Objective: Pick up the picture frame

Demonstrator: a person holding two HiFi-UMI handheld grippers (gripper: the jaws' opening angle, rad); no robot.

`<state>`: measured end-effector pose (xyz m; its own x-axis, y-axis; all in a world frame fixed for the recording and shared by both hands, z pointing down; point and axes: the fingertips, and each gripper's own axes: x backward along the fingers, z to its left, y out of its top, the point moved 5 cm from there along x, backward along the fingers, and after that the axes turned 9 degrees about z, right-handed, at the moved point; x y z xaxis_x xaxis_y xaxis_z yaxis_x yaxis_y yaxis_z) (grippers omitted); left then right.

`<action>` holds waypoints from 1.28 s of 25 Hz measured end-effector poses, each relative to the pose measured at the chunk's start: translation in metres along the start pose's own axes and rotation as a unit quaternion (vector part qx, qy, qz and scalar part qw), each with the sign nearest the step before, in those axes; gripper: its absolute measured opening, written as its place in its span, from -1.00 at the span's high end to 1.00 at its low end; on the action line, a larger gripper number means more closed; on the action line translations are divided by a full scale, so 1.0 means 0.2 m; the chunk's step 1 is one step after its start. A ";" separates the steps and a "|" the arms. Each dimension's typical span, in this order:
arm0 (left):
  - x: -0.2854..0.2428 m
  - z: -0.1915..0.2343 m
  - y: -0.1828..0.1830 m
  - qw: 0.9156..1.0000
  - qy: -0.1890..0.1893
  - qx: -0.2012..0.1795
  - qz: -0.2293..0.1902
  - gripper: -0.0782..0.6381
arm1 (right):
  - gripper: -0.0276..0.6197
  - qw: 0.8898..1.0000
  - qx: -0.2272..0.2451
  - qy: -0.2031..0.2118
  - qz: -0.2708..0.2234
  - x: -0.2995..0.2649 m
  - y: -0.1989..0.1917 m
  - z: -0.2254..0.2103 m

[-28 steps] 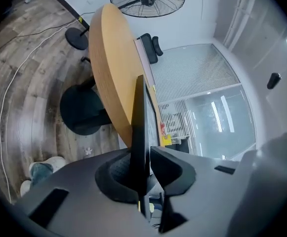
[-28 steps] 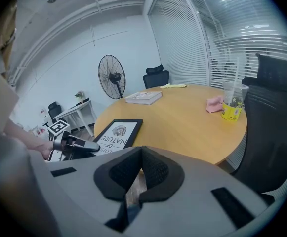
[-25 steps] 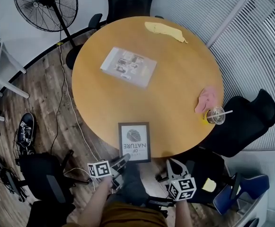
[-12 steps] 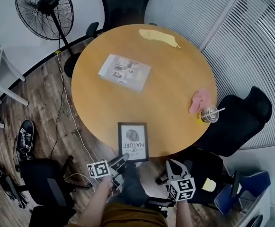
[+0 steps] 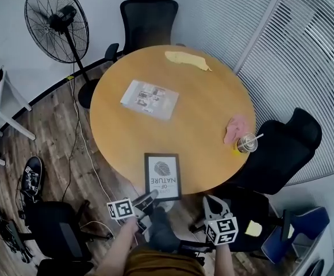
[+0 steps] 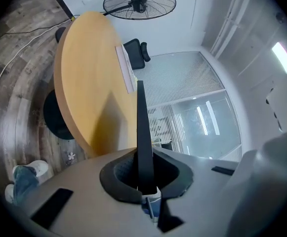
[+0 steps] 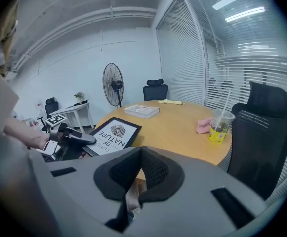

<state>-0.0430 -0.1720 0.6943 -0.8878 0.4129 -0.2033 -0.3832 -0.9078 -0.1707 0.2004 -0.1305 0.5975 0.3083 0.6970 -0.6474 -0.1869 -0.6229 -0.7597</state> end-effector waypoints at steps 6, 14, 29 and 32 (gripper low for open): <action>0.06 -0.11 0.00 1.000 -0.002 -0.023 0.001 0.65 | 0.88 1.000 -0.005 -0.011 -0.022 0.10 0.02 0.03; 0.16 -0.27 0.00 0.999 -0.010 -0.041 -0.013 0.65 | 0.88 0.998 -0.011 -0.010 -0.054 0.19 0.05 0.11; 0.31 -0.48 -0.04 0.996 -0.045 -0.070 -0.030 0.65 | 0.88 0.995 -0.001 0.007 -0.100 0.30 0.10 0.24; 0.29 -0.59 -0.05 0.992 -0.104 -0.054 -0.040 0.65 | 0.88 0.994 0.000 0.010 -0.109 0.30 0.11 0.25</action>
<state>-0.0615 -0.1305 0.5696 -0.8936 0.4486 0.0173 -0.4347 -0.8550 -0.2829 0.1670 -0.0854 0.5388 0.3605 0.8076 -0.4666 -0.1145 -0.4582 -0.8815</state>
